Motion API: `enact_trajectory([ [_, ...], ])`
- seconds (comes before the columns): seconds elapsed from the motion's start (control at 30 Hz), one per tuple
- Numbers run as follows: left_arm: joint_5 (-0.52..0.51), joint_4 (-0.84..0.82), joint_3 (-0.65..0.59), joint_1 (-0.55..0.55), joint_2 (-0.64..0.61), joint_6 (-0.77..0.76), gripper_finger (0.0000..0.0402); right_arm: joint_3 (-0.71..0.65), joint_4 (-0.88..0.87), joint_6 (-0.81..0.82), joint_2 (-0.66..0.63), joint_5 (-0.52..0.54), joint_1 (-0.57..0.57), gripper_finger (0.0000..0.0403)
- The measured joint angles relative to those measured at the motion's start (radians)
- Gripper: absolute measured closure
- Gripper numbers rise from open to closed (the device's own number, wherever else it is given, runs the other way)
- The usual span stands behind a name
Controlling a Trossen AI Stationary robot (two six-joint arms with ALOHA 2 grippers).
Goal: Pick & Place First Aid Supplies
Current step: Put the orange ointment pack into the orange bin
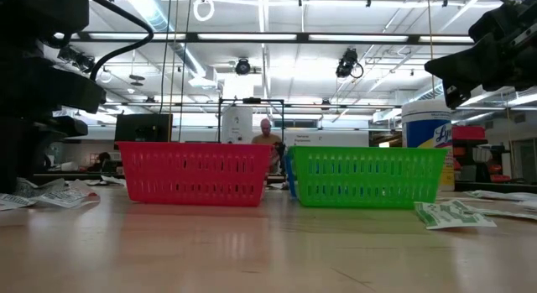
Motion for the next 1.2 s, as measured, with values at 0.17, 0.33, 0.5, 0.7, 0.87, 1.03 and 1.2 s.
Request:
enact_trajectory([
  [0.17,0.002,0.000,0.000,0.000,0.000,-0.001,0.0355,0.000,0.000,0.000,0.000,0.000,0.000,0.0385],
  [0.33,0.005,0.000,0.000,0.000,0.000,-0.002,0.0356,0.000,0.000,0.000,0.000,0.000,0.000,0.0385],
  [0.5,0.005,-0.018,0.014,0.000,0.003,-0.001,0.0356,0.000,0.000,0.000,0.000,0.000,0.000,0.0385],
  [0.7,0.007,-0.025,0.021,0.000,0.003,-0.001,0.0356,0.000,0.000,0.000,0.000,0.000,0.000,0.0385],
  [0.87,0.008,-0.044,0.021,0.000,0.003,-0.001,0.0356,0.000,0.000,0.000,0.000,0.000,0.000,0.0385],
  [1.03,0.008,-0.065,0.032,0.000,0.002,0.000,0.0356,0.000,0.000,0.000,0.000,0.000,0.000,0.0385],
  [1.2,0.008,-0.087,0.050,0.000,0.001,0.014,0.0356,0.000,0.000,0.000,0.000,0.000,0.000,0.0385],
])
